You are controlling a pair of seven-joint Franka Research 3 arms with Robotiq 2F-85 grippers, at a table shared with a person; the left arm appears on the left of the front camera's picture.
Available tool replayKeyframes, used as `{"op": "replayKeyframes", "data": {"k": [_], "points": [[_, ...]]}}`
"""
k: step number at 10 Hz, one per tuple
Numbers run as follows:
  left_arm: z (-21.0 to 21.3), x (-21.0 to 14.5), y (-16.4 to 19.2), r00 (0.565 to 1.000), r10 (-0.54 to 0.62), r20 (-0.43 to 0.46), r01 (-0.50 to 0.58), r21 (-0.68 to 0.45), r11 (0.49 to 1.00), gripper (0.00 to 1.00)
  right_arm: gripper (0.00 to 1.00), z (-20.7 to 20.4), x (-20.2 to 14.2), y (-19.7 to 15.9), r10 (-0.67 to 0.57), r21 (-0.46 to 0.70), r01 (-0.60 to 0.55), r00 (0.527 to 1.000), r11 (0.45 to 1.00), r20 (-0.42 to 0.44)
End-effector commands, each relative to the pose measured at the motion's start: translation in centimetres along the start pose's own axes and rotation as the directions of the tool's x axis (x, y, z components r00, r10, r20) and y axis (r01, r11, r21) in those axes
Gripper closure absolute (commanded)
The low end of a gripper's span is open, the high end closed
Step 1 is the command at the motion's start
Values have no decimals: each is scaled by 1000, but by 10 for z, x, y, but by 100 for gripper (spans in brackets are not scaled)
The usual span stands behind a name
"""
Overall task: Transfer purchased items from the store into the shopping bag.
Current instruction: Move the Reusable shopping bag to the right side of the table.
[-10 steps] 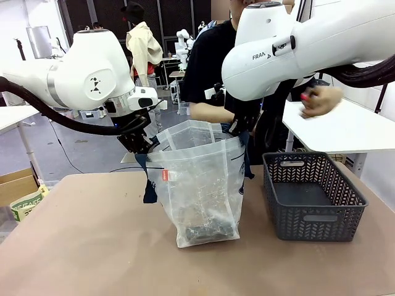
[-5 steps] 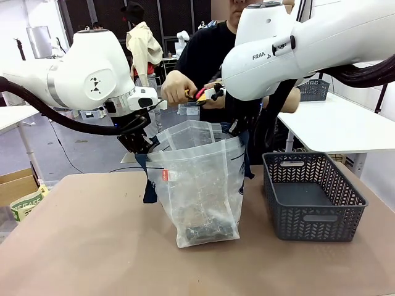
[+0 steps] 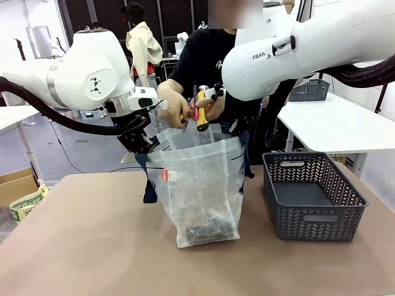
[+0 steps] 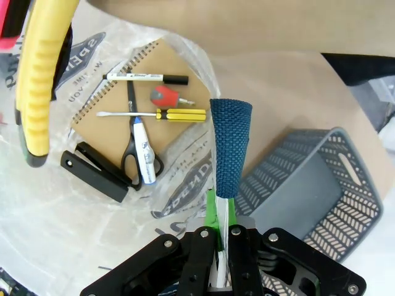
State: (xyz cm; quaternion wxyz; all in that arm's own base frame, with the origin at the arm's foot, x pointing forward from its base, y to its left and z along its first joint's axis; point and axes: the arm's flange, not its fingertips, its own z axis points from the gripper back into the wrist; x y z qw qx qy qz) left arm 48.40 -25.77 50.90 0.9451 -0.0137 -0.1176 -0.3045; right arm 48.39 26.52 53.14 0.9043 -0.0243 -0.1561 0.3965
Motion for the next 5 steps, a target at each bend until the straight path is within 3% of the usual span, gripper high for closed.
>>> {"op": "replayKeyframes", "data": {"k": [1, 5], "points": [[1, -1, 1, 1000, 3, 0, -3, 1, 1000, 100, 100, 2, 0, -1, -1, -3, 1, 1000, 1000, 4], [1, -1, 1, 1000, 3, 0, -3, 1, 1000, 100, 100, 2, 0, -1, -1, -3, 1, 1000, 1000, 4]]}}
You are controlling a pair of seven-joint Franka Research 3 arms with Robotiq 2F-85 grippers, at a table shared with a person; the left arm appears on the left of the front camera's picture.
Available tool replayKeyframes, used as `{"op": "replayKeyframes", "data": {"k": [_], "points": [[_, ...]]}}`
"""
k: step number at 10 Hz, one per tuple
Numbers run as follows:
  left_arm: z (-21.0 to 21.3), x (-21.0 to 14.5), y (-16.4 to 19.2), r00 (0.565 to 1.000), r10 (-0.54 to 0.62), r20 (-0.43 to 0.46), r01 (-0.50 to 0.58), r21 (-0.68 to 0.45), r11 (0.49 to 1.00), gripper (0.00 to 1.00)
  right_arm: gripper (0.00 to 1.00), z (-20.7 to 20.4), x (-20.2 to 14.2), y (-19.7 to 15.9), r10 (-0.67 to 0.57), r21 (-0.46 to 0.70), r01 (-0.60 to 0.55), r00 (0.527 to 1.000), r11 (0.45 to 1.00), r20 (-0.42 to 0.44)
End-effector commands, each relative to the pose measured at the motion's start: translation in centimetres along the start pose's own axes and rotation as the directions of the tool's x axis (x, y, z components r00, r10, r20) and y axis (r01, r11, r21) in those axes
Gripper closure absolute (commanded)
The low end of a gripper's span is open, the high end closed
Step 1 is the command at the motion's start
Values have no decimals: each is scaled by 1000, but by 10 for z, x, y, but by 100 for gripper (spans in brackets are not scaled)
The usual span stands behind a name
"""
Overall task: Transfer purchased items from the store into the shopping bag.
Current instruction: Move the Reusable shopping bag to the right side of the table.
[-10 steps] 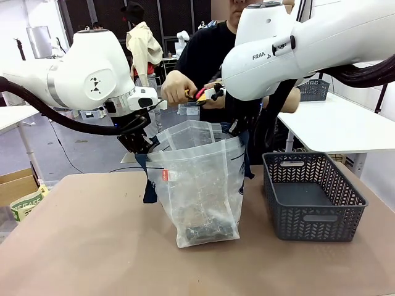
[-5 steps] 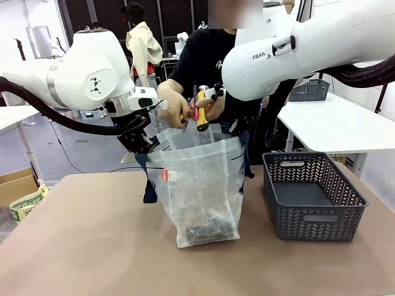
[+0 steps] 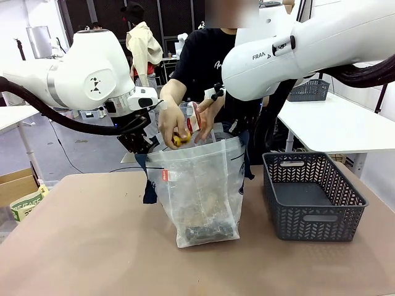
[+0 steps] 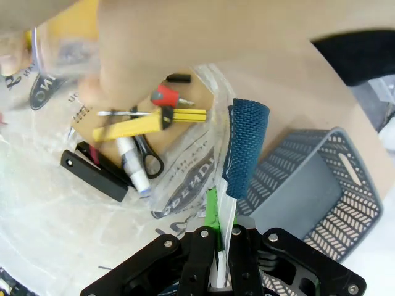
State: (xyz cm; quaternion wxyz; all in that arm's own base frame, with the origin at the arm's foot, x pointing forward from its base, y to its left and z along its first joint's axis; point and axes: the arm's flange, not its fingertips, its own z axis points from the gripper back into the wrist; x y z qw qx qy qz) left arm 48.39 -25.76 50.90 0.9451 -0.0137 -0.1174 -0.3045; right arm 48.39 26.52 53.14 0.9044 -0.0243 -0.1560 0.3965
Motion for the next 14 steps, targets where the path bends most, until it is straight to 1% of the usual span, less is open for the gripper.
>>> {"op": "replayKeyframes", "data": {"k": [1, 14], "points": [[1, -1, 1, 1000, 3, 0, -3, 1, 1000, 100, 100, 2, 0, -1, -1, -3, 1, 1000, 1000, 5], [1, -1, 1, 1000, 3, 0, -3, 1, 1000, 100, 100, 2, 0, -1, -1, -3, 1, 1000, 1000, 5]]}}
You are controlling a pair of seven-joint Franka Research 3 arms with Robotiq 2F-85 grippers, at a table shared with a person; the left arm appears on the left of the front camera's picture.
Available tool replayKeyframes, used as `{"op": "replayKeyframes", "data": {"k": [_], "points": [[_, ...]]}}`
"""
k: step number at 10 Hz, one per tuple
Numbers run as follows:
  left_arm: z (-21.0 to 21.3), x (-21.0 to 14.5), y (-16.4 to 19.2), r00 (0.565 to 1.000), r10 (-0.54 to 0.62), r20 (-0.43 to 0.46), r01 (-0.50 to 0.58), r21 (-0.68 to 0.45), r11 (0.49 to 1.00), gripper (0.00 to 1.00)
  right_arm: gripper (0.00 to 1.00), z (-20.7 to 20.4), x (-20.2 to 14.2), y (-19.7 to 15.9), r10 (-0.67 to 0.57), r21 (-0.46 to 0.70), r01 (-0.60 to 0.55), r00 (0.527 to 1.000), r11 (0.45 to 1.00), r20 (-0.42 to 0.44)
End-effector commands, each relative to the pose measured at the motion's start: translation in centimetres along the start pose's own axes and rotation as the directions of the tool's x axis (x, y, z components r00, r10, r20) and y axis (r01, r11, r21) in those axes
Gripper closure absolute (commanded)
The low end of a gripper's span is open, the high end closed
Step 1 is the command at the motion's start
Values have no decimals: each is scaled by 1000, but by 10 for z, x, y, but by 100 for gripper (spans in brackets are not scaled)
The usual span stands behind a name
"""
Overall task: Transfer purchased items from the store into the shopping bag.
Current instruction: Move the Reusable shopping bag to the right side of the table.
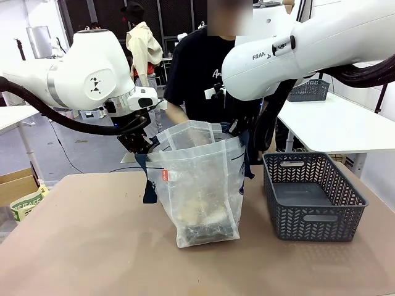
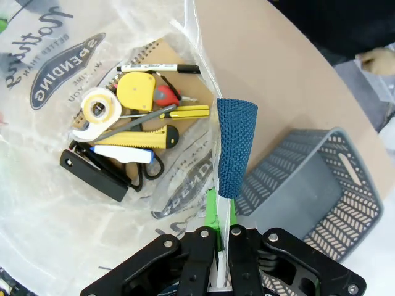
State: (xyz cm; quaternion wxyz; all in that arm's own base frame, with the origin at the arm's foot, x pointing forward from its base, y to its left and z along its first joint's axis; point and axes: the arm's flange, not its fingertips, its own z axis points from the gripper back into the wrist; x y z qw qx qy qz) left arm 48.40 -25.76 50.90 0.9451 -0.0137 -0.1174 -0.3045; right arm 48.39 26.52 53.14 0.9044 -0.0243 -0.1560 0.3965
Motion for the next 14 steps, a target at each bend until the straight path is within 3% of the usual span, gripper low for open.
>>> {"op": "replayKeyframes", "data": {"k": [1, 13, 14], "points": [[1, -1, 1, 1000, 3, 0, -3, 1, 1000, 100, 100, 2, 0, -1, -1, -3, 1, 1000, 1000, 5], [0, 0, 0, 1000, 0, 0, 0, 0, 1000, 100, 100, 0, 0, 0, 0, 0, 0, 1000, 1000, 0], [4, 3, -5, 999, -4, 36, 5, -26, 1000, 100, 100, 1, 2, 6, 7, 8, -7, 1000, 1000, 2]]}}
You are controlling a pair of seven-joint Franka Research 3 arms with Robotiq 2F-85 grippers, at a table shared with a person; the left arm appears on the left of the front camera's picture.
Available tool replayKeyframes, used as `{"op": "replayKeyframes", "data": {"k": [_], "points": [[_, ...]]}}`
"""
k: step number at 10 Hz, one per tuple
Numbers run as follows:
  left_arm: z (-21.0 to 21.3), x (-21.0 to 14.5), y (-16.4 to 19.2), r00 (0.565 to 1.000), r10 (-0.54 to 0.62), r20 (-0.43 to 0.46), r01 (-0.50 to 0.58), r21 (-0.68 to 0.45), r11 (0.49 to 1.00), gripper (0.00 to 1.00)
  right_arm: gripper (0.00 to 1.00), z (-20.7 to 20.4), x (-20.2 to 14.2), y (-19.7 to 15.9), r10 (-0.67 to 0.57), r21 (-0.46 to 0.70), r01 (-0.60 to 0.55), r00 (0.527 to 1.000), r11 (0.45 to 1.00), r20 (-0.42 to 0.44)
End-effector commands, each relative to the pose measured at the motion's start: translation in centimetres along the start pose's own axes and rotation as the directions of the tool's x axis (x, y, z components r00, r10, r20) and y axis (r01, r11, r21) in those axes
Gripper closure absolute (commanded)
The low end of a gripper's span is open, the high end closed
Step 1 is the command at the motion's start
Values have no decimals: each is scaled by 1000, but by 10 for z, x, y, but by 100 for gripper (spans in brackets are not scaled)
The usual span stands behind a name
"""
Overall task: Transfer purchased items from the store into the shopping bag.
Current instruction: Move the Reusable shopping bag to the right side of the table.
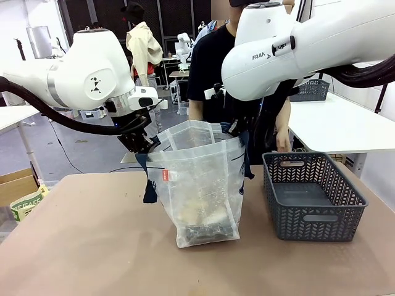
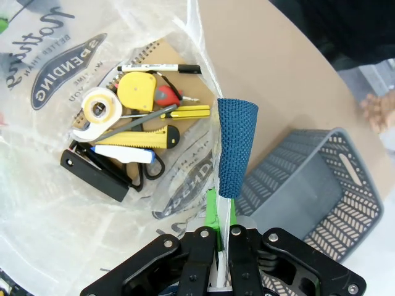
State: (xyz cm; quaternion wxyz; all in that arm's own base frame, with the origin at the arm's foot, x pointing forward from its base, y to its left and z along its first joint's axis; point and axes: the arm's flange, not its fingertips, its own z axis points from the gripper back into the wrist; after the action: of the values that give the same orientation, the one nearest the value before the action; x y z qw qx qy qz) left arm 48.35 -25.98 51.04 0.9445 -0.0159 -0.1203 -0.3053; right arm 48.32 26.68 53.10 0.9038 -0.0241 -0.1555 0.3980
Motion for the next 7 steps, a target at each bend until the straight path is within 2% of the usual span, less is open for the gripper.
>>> {"op": "replayKeyframes", "data": {"k": [1, 3, 7], "points": [[8, 8, -10, 998, 9, 65, -6, -50, 999, 100, 100, 1, 5, 11, -27, -15, 27, 1000, 1000, 1], [13, 20, -21, 995, -3, 95, 10, -70, 997, 100, 100, 0, 12, 23, -111, -22, 110, 994, 994, -20], [10, 39, -31, 993, -22, 120, 36, -118, 992, 100, 100, 6, 24, 43, -303, -72, 297, 948, 952, -97]]}}
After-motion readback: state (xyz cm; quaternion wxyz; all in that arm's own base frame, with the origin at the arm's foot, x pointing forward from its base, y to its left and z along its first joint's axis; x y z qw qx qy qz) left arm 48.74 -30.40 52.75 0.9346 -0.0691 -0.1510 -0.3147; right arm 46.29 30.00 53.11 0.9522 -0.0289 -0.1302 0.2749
